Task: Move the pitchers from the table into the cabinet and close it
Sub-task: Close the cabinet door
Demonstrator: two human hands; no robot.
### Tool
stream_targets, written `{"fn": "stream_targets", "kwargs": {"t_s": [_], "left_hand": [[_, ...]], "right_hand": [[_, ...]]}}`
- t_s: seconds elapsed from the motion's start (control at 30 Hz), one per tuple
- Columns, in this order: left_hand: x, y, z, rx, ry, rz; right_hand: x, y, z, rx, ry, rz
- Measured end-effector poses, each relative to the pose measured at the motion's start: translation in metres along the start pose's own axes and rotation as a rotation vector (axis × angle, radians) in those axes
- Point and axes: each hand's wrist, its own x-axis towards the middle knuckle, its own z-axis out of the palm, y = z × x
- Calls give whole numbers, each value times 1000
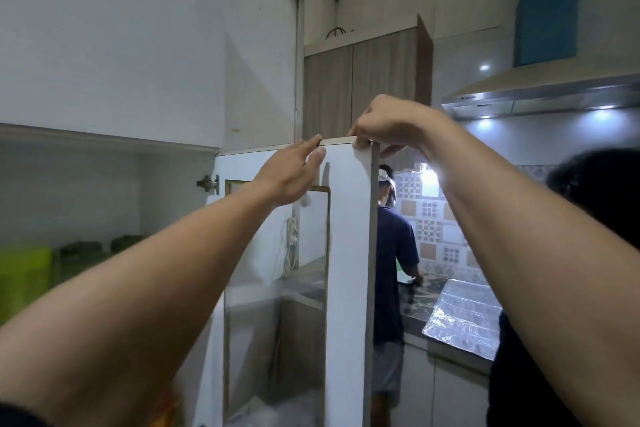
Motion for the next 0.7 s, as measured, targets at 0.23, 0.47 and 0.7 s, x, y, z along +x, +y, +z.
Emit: {"fn": "stream_targets", "kwargs": {"t_s": [0.23, 0.47, 0.7], "left_hand": [[-70, -1, -97, -42, 137, -155], [-125, -19, -188, -283, 336, -388], [-174, -47, -238, -140, 501, -508]], "right_hand": [[-50, -77, 34, 467, -261, -91], [-57, -158, 112, 535, -378, -170], [-43, -230, 193, 292, -295, -444]]}}
